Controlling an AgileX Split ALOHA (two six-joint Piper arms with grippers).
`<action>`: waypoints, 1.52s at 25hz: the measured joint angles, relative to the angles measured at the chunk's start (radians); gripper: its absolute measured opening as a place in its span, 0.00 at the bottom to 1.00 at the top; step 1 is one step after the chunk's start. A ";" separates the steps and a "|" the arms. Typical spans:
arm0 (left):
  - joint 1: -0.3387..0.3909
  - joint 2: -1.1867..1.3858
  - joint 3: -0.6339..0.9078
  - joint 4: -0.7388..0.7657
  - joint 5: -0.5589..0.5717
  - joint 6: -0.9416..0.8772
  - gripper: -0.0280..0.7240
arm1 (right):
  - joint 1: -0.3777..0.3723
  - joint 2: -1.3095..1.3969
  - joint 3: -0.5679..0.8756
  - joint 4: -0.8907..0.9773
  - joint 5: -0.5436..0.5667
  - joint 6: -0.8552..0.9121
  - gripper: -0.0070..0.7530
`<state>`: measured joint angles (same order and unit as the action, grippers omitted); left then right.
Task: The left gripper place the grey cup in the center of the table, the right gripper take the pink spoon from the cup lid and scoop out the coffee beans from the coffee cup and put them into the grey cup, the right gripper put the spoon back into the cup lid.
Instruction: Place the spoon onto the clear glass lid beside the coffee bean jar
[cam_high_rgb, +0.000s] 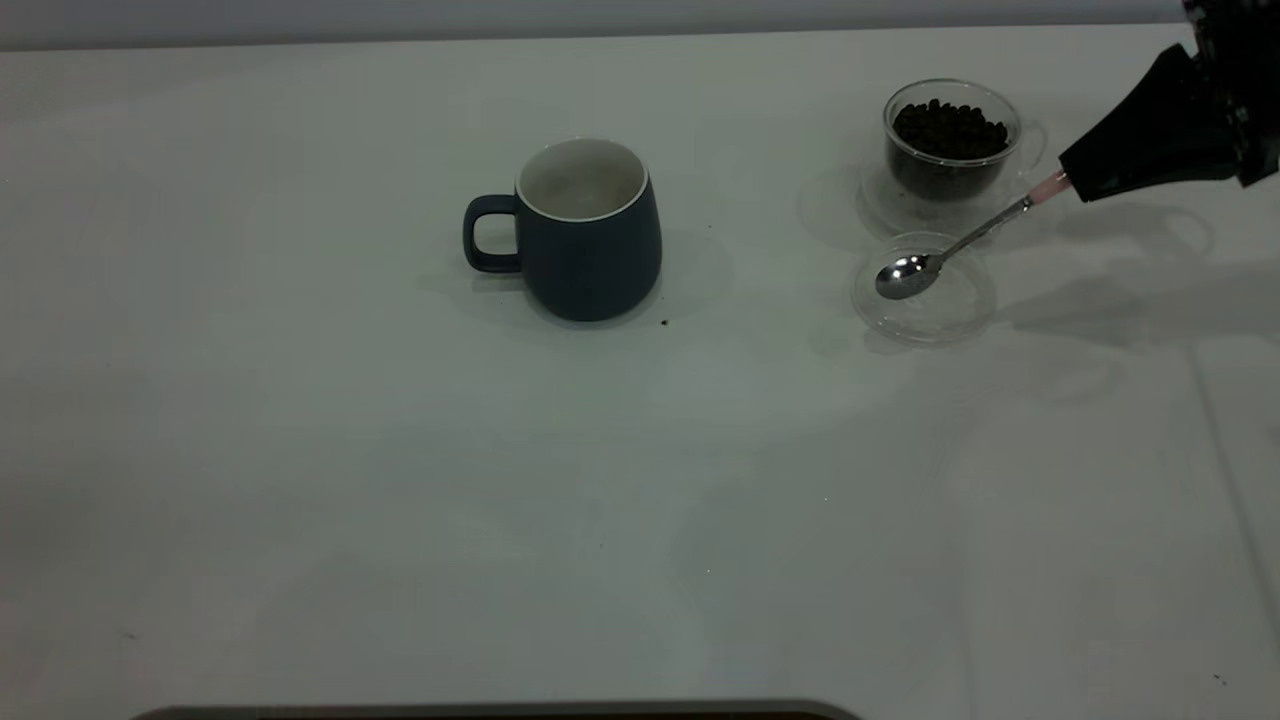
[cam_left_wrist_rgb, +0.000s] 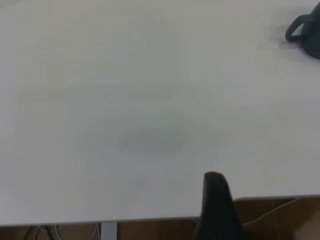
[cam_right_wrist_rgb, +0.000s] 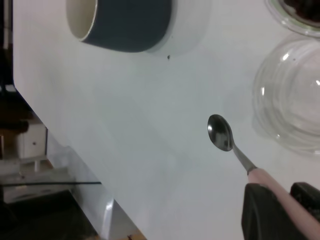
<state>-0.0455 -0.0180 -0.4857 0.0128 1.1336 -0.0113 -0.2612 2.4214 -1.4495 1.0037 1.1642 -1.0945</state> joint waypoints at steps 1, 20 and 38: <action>0.000 0.000 0.000 0.000 0.000 0.000 0.79 | -0.007 0.005 0.000 0.009 0.000 0.000 0.14; 0.000 0.000 0.000 0.000 0.000 0.000 0.79 | -0.064 0.097 0.000 0.130 -0.027 0.049 0.14; 0.000 0.000 0.000 0.000 0.000 -0.001 0.79 | -0.069 0.167 0.000 0.206 -0.075 0.036 0.14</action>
<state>-0.0455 -0.0180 -0.4857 0.0128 1.1336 -0.0123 -0.3298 2.5881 -1.4495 1.2100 1.0892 -1.0580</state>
